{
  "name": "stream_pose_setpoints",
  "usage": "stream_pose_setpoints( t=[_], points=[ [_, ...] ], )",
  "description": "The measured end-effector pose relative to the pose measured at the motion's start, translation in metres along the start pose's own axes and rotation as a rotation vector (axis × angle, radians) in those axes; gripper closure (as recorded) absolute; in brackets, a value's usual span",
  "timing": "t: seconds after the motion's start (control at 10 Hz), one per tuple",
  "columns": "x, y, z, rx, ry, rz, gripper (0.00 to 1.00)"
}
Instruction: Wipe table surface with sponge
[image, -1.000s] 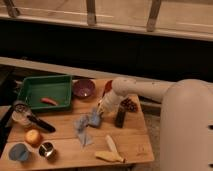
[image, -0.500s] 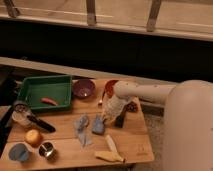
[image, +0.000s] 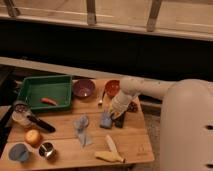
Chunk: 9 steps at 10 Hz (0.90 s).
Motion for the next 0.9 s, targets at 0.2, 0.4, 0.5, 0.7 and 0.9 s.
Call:
stream_pose_setpoints(
  t=[0.2, 0.4, 0.5, 0.7, 0.9],
  points=[
    [-0.003, 0.032, 0.006, -0.015, -0.006, -0.036, 1.0],
    [0.01, 0.062, 0.017, -0.033, 0.012, -0.092, 1.0],
    [0.023, 0.068, 0.023, -0.037, 0.026, -0.112, 1.0],
    [0.045, 0.068, 0.028, -0.035, 0.046, -0.125, 1.0],
    [0.055, 0.048, 0.024, -0.012, 0.051, -0.1, 1.0]
  ],
)
